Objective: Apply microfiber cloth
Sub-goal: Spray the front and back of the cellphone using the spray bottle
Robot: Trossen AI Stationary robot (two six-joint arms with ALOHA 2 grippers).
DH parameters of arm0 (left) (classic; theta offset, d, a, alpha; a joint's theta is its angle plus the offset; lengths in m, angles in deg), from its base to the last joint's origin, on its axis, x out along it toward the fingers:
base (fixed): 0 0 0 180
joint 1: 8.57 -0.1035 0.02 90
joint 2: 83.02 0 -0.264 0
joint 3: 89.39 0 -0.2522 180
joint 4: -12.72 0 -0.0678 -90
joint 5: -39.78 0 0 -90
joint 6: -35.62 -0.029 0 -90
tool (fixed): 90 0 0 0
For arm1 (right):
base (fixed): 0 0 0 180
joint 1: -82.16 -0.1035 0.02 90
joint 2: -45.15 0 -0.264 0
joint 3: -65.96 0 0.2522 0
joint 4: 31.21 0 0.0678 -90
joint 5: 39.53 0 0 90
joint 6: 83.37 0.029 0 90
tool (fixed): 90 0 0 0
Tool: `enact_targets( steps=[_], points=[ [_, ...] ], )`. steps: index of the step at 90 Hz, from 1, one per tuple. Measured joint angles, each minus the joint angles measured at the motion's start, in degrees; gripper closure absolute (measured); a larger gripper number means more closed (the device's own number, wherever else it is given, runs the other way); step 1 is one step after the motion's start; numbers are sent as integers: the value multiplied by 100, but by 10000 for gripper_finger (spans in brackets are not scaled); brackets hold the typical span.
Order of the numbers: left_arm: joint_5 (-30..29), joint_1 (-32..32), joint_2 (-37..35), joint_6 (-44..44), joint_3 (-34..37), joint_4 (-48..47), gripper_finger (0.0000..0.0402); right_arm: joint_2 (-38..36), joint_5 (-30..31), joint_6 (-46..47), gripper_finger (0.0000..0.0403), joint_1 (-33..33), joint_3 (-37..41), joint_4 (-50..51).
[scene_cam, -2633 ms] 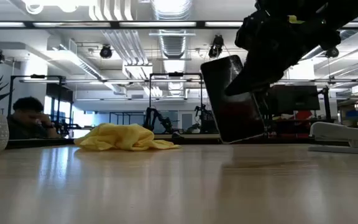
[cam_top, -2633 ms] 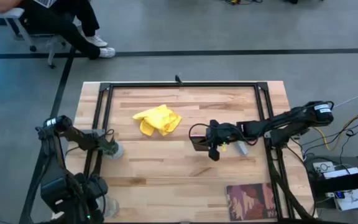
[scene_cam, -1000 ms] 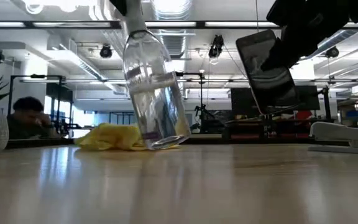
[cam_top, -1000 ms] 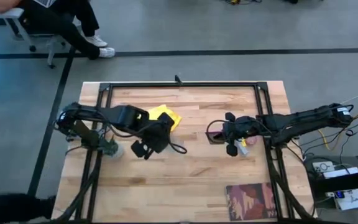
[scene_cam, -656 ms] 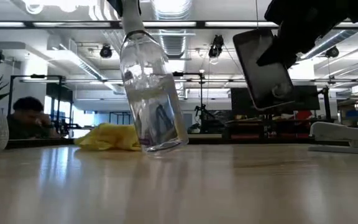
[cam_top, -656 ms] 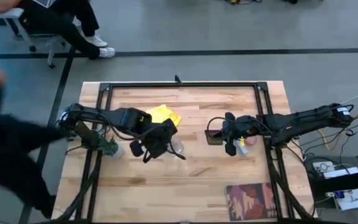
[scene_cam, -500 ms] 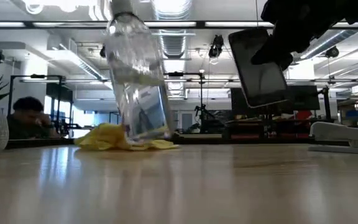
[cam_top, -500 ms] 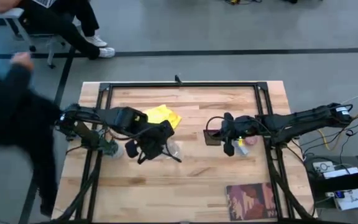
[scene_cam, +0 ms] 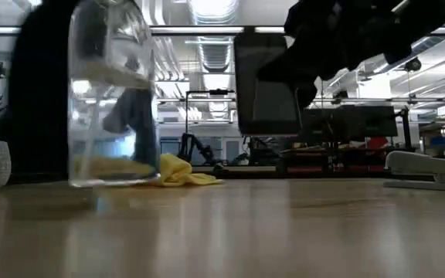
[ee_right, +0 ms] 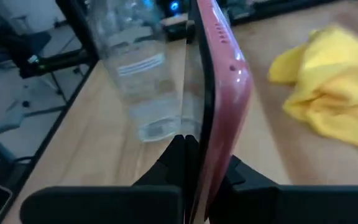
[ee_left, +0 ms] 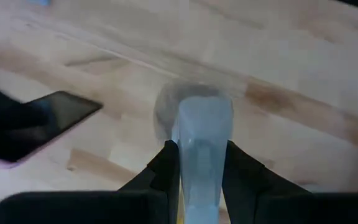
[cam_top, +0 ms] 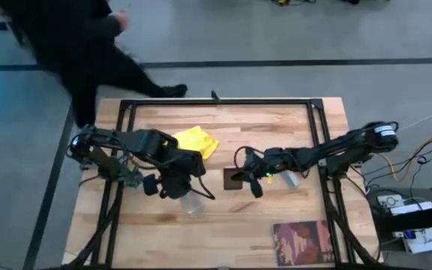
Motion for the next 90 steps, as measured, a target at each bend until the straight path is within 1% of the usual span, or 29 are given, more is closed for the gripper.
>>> enact_targets(
  steps=[6, 9, 22, 38, 43, 49, 61, 73, 83, 90],
  points=[
    [-23, -4, 0, 123, 114, 179, 332, 256, -3, 18, 399, -84, -161, 6],
    [-67, -4, 0, 207, 175, 272, 324, 356, -4, 15, 399, -131, -259, -9],
    [-408, 2, -2, 784, 320, 726, 265, 738, -20, -106, 399, -253, -619, -10],
    [-436, 0, -7, 1297, 322, 1020, 205, 990, 12, -133, 399, -255, -853, -7],
    [-451, 0, -15, 1643, 271, 1002, 192, 987, 12, -134, 399, -257, -860, 48],
    [-609, 2, -26, 2297, 197, 985, 180, 985, 9, -137, 399, -257, -873, -14],
    [-1222, 11, -79, 3729, -39, 398, 166, 965, 15, -154, 399, -255, -867, 107],
    [-1989, -11, -199, 5117, -172, -242, 167, 954, 32, -240, 399, -173, -867, 228],
    [-2150, -11, -446, 6014, 46, -182, 177, 954, 293, -293, 399, -138, -867, 214],
    [-2206, 14, -661, 6474, 375, 222, 186, 954, 409, -384, 399, -137, -867, 215]
  ],
)
